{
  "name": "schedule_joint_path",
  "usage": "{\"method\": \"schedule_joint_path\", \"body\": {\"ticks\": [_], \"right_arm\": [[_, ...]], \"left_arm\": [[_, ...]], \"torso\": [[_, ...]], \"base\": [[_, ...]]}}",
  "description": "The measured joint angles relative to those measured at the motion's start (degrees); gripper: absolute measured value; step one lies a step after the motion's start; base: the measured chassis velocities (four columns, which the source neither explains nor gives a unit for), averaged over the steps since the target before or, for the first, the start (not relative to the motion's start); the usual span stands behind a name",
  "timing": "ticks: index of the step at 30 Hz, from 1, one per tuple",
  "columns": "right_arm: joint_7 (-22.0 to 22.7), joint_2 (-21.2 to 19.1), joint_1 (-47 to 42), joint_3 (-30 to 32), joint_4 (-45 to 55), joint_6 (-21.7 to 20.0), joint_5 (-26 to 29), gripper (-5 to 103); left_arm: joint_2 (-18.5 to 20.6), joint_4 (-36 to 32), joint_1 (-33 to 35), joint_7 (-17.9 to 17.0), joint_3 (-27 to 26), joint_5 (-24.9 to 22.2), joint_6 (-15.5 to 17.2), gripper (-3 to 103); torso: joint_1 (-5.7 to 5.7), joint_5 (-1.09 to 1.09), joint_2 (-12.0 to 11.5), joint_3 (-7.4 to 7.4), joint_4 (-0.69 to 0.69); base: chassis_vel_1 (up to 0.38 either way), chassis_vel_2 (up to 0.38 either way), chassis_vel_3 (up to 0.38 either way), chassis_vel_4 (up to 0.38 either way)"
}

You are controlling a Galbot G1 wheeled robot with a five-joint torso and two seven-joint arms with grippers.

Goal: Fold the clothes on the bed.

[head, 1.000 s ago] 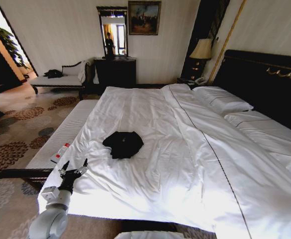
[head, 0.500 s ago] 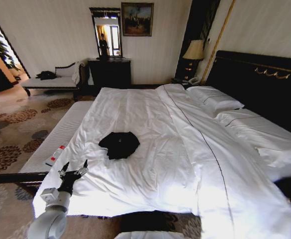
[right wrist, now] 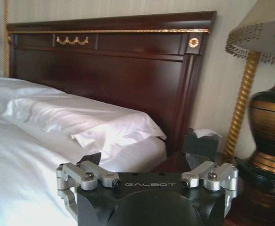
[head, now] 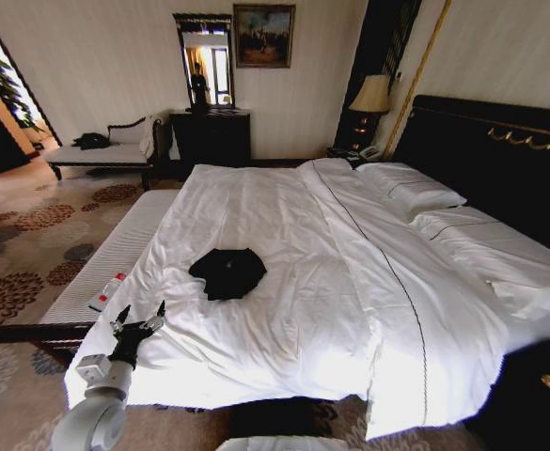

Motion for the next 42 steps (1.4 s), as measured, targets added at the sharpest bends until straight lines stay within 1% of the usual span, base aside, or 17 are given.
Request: {"method": "schedule_joint_path", "body": {"ticks": [3,5,12,17,20,23,25,28,30,33,35,37,38,39,41,42], "right_arm": [[-0.03,0.24,0.00,-0.34,1.44,-0.72,0.89,98],[-0.08,0.48,-0.14,-1.01,3.30,-1.45,1.86,100],[-0.43,1.21,-1.05,-3.45,8.14,-2.37,2.78,100],[-0.85,1.54,-1.34,-7.56,14.27,-3.94,2.91,100],[-0.86,1.46,-1.30,-8.74,15.58,-4.39,2.92,100],[-0.73,1.31,-1.05,-12.21,19.04,-5.28,2.88,100],[-0.63,1.28,-0.98,-12.92,19.66,-5.49,2.89,100],[-0.62,0.71,-1.00,-16.76,23.10,-7.15,3.92,100],[-0.86,0.47,-1.11,-17.69,23.82,-7.52,4.05,100],[-1.37,-1.44,-0.77,-22.48,26.24,-8.87,4.10,100],[-1.32,-2.01,-0.45,-23.29,26.51,-9.26,4.10,100],[-1.15,-3.74,0.51,-24.95,26.82,-10.59,4.06,100],[-1.06,-5.91,1.18,-26.06,26.88,-11.68,4.29,100],[-0.99,-7.08,1.46,-26.40,26.89,-12.17,4.84,100],[-0.93,-7.86,1.62,-26.58,26.89,-12.51,5.31,100],[-0.69,-10.51,2.16,-27.03,26.90,-13.79,7.70,100]], "left_arm": [[0.09,-0.06,0.19,0.01,-0.16,-0.03,0.00,99],[0.17,-0.20,0.39,0.03,-0.35,-0.06,0.00,99],[0.39,-0.43,0.40,0.03,-0.48,-0.09,0.00,99],[0.44,-0.51,0.18,0.00,-0.85,-0.22,0.12,99],[0.27,-0.51,0.26,-0.01,-1.03,-0.36,0.12,99],[-0.09,-0.51,0.75,-0.03,-1.41,-0.69,0.12,99],[-0.10,-0.51,0.79,-0.03,-1.47,-0.70,0.12,99],[-0.17,-0.46,0.85,-0.03,-1.77,-0.80,0.09,99],[-0.20,-0.43,0.90,-0.03,-1.78,-0.80,0.08,99],[-0.70,-0.35,1.40,0.00,-1.80,-0.74,-0.09,99],[-0.83,-0.35,1.57,0.01,-1.81,-0.70,-0.15,99],[-1.09,-0.35,1.99,0.14,-1.85,-0.60,-0.29,99],[-1.26,-0.35,2.34,0.23,-1.91,-0.44,-0.40,99],[-1.33,-0.35,2.46,0.26,-1.92,-0.39,-0.46,99],[-1.38,-0.35,2.54,0.28,-1.93,-0.35,-0.50,99],[-1.51,-0.35,2.67,0.31,-1.93,-0.22,-0.51,99]], "torso": [[0.00,0.00,0.01,0.00,0.00],[0.00,-0.01,0.01,0.00,0.01],[0.00,0.00,0.00,0.00,0.00],[0.00,-0.01,0.00,0.00,0.01],[0.00,-0.01,0.00,0.00,0.00],[0.00,-0.01,0.00,0.00,0.01],[0.00,-0.01,0.00,0.00,0.01],[0.00,-0.01,0.00,0.00,0.00],[0.00,-0.01,0.00,0.00,0.00],[0.00,0.00,0.00,0.00,0.00],[0.00,0.00,0.00,0.00,0.00],[0.00,0.00,-0.01,0.00,0.01],[0.00,0.00,0.00,0.01,0.01],[0.00,0.01,0.00,0.00,0.00],[0.00,0.00,-0.01,0.00,0.00],[0.00,0.01,0.00,0.01,0.00]], "base": [[0.000,0.000,0.000,0.000],[0.000,0.000,0.000,0.000],[0.000,0.000,0.000,0.000],[0.000,0.000,0.000,0.000],[0.000,0.000,0.000,0.000],[0.000,0.000,0.000,0.000],[0.000,0.000,0.000,0.000],[0.000,0.000,0.000,0.000],[0.000,0.000,0.000,0.000],[0.000,0.000,0.000,0.000],[0.000,0.000,0.000,0.000],[0.000,0.000,0.000,0.000],[0.000,0.000,0.000,0.000],[0.000,0.000,0.000,0.000],[0.000,0.000,0.000,0.000],[0.000,0.000,0.000,0.000]]}}
